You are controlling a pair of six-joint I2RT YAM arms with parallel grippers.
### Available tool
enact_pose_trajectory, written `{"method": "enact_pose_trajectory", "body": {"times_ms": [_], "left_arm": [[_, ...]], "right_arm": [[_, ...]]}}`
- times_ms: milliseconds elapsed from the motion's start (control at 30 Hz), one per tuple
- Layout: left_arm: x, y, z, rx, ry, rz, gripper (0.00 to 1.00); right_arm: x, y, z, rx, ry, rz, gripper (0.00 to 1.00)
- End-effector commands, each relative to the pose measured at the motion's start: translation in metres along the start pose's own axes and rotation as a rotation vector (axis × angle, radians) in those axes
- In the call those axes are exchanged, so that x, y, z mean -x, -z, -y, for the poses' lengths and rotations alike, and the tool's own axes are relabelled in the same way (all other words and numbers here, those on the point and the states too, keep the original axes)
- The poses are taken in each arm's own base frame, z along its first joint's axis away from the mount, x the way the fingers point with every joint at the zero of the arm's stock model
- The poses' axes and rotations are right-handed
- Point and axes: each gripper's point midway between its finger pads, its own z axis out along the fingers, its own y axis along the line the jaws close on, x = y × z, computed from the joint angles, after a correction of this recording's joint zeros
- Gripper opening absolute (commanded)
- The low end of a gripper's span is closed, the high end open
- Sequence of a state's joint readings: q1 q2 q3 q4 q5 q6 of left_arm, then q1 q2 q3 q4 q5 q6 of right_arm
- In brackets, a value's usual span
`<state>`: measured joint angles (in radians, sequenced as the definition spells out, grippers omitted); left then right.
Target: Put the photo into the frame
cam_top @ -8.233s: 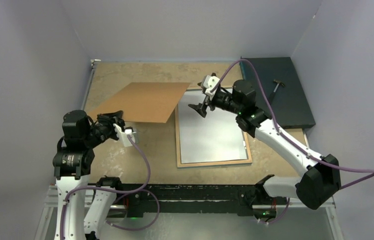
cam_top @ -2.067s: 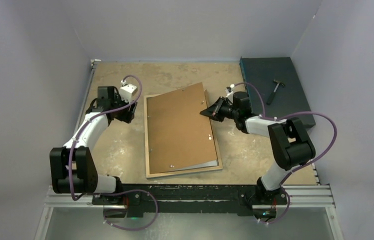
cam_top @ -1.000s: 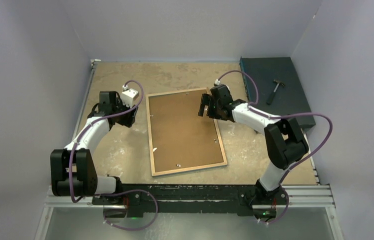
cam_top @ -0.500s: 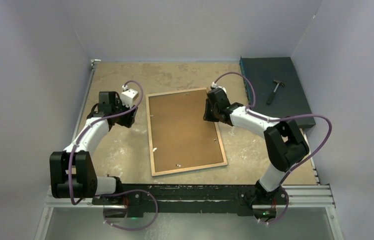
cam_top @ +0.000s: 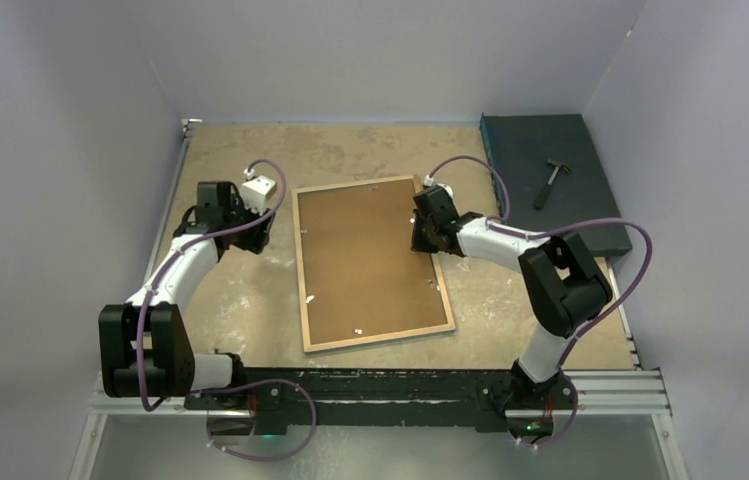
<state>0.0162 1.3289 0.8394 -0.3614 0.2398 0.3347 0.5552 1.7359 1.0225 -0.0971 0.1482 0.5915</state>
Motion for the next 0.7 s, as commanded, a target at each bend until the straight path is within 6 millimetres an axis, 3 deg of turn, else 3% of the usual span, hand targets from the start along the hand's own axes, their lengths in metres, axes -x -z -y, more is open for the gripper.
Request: {"method": "enact_pose_trajectory", "body": {"times_ms": [0,400,467,533,667], "left_arm": [[0.028,0.009,-0.005,0.017,-0.027,0.075,0.52],[0.032,0.01,-0.002,0.0,-0.018,0.086,0.51],[0.032,0.01,-0.001,-0.005,-0.015,0.087,0.51],[0.032,0.01,0.0,-0.012,-0.011,0.083,0.51],[0.037,0.011,0.002,-0.029,0.002,0.086,0.51]], "right_arm": [[-0.024,-0.014,0.019,-0.07,-0.006,-0.046,0.0],[-0.053,-0.034,0.038,-0.13,-0.03,-0.13,0.0],[-0.054,-0.034,0.034,-0.109,-0.037,-0.15,0.0],[-0.03,-0.023,0.017,-0.062,-0.041,-0.105,0.0],[0.045,0.01,-0.018,0.025,-0.04,0.05,0.0]]}}
